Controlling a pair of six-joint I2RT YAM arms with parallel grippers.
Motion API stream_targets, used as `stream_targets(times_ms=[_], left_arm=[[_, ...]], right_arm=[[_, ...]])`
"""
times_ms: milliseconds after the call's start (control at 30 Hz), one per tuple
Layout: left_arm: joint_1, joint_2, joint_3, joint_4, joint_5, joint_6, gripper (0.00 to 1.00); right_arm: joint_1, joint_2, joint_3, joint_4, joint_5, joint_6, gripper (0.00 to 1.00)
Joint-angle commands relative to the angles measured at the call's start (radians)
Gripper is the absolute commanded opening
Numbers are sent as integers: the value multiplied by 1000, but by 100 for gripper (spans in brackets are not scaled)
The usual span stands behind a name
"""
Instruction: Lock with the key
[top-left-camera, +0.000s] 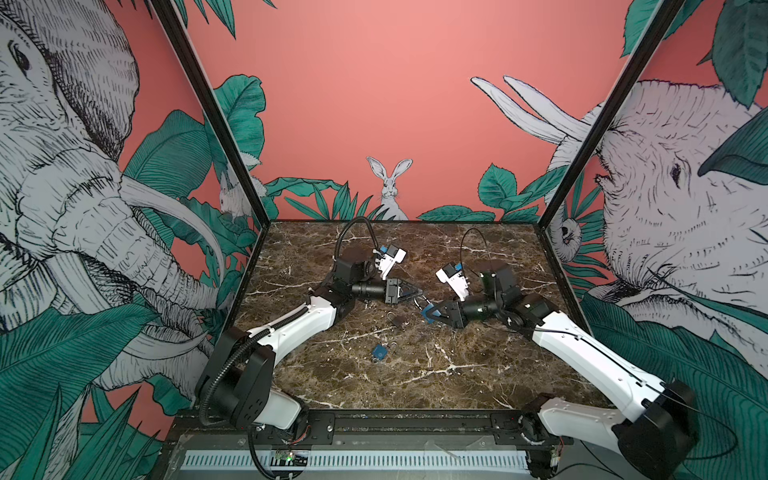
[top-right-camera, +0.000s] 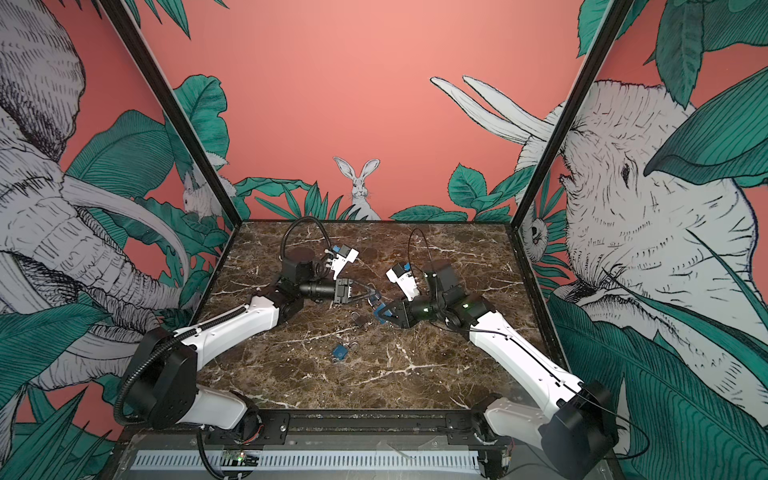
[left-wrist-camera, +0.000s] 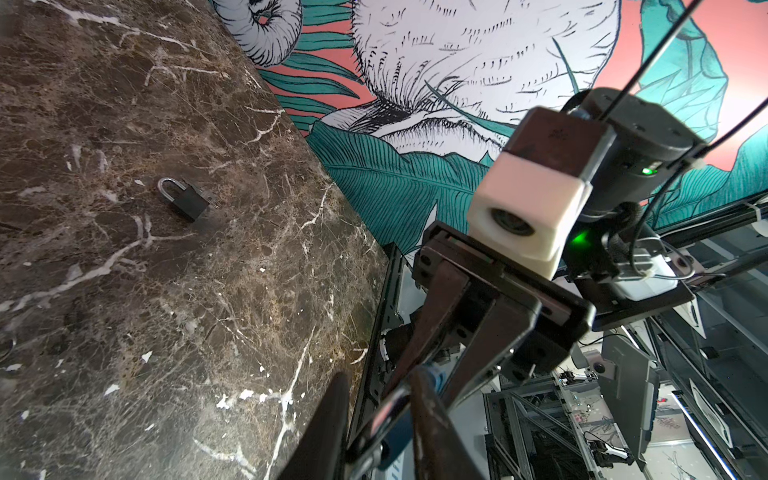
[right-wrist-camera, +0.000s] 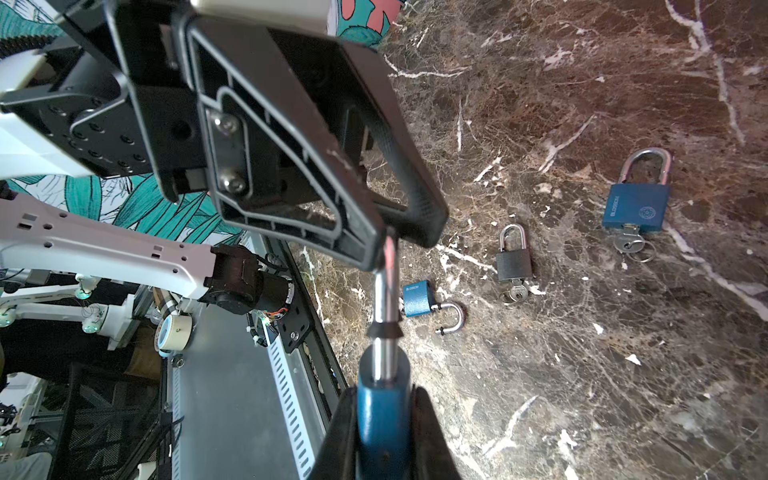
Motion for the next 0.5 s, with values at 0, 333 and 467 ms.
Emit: stream_targets(times_ms=[0, 333, 467], left_arm=[[-5, -11, -23, 18, 31, 5, 29], [-3, -4, -25, 8, 35, 17, 26], [-3, -1, -23, 2, 36, 23, 21]], right_arm=[[-5, -5, 9, 94, -39, 3, 0], [-5, -7, 12, 96, -52, 11, 0], [-8, -9, 14, 98, -60, 14, 0]])
